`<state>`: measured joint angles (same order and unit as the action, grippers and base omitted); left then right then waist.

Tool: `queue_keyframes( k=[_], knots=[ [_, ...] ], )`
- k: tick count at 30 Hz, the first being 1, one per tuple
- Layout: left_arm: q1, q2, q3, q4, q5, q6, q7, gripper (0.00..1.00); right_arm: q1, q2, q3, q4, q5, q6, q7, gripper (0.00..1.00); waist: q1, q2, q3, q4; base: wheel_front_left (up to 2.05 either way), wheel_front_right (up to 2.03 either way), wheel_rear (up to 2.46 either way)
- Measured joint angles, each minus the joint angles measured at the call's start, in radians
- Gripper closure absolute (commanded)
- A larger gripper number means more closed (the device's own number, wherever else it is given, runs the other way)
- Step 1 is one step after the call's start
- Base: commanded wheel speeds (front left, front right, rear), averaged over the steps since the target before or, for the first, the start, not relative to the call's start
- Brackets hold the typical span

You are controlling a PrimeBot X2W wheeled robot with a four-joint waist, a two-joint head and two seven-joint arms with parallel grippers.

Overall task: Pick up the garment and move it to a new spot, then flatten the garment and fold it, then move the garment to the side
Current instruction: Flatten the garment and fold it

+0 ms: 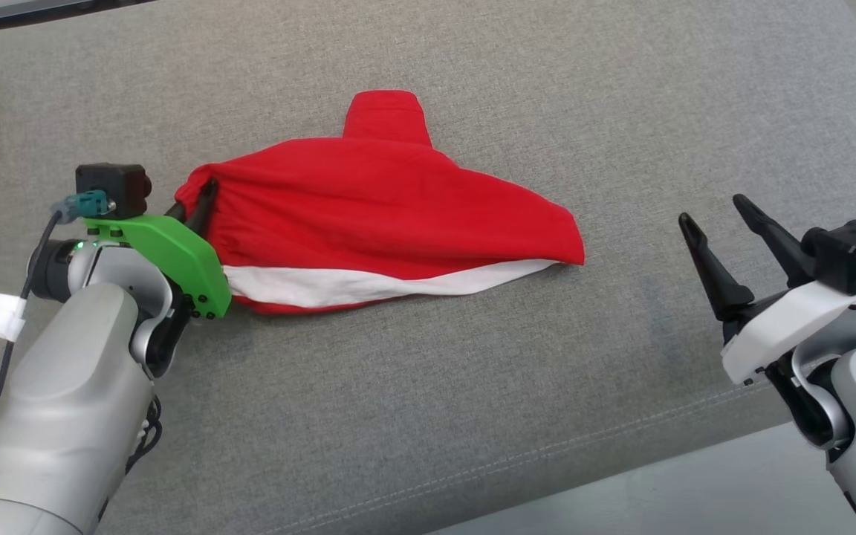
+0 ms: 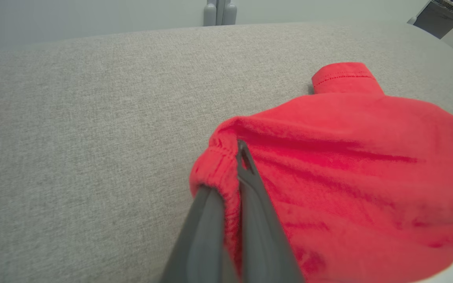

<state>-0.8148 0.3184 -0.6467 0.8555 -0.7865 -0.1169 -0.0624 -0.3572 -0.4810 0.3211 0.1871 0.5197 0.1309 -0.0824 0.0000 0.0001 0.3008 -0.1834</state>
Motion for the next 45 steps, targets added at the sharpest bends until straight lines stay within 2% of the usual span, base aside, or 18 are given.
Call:
queue_keyframes(
  k=[3,4,5,6,7,11,15,21,26,32,45],
  knots=[
    [-0.013,0.006,-0.009,0.013,-0.003,-0.006,0.013,1.00,-0.003,0.008,0.009,0.006,-0.005,0.000,-0.005,0.00,0.0000,0.0000,-0.002,0.002,0.00,0.00,0.00],
    [-0.016,0.008,-0.016,0.018,-0.004,-0.007,0.018,0.73,-0.004,0.014,0.014,0.009,-0.005,0.000,-0.007,0.00,0.0000,0.0000,-0.004,0.002,0.00,0.00,0.00],
    [-0.017,0.008,-0.021,0.020,-0.008,-0.007,0.019,0.55,-0.006,0.019,0.019,0.013,-0.005,0.000,-0.007,0.00,0.0000,0.0000,-0.005,0.003,0.00,0.00,0.00],
    [-0.017,0.008,-0.024,0.020,-0.020,-0.010,0.024,0.06,-0.007,0.024,0.026,0.016,-0.005,0.000,-0.008,0.00,0.0000,0.0000,-0.007,0.005,0.00,0.00,0.00],
    [-0.017,0.008,-0.028,0.020,-0.027,-0.010,0.026,0.00,-0.009,0.026,0.033,0.020,-0.006,0.000,-0.009,0.00,0.0000,0.0000,-0.009,0.006,0.00,0.00,0.00],
    [-0.015,0.012,-0.039,-0.002,-0.063,-0.011,0.031,0.00,-0.012,0.027,0.070,0.032,-0.006,0.000,-0.011,0.00,0.0000,0.0000,-0.014,0.018,0.00,0.00,0.00],
    [-0.002,0.040,-0.053,-0.039,-0.093,-0.012,0.027,0.00,-0.018,0.019,0.116,0.039,0.001,0.000,0.002,0.00,0.0000,0.0000,-0.021,0.037,0.00,0.00,0.00],
    [0.036,0.065,-0.077,-0.118,-0.130,-0.012,0.025,0.00,-0.061,-0.029,0.247,0.061,0.023,0.000,0.063,0.00,0.0000,0.0000,-0.032,0.094,0.00,0.00,0.00],
    [0.051,0.071,-0.066,-0.160,-0.138,-0.007,-0.016,0.00,-0.096,-0.057,0.325,0.114,0.013,0.000,0.099,0.00,0.0000,0.0000,-0.036,0.145,0.00,0.00,0.00],
    [0.075,0.065,-0.059,-0.255,-0.127,0.038,-0.077,0.00,-0.153,-0.068,0.350,0.221,-0.004,0.000,0.089,0.00,0.0000,0.0000,-0.038,0.209,0.00,0.00,0.00],
    [0.201,0.063,-0.051,-0.561,-0.107,0.166,-0.142,0.00,-0.288,-0.048,0.299,0.467,-0.009,0.000,0.042,0.00,0.0000,0.0000,-0.029,0.319,0.00,0.00,0.00]
  ],
)
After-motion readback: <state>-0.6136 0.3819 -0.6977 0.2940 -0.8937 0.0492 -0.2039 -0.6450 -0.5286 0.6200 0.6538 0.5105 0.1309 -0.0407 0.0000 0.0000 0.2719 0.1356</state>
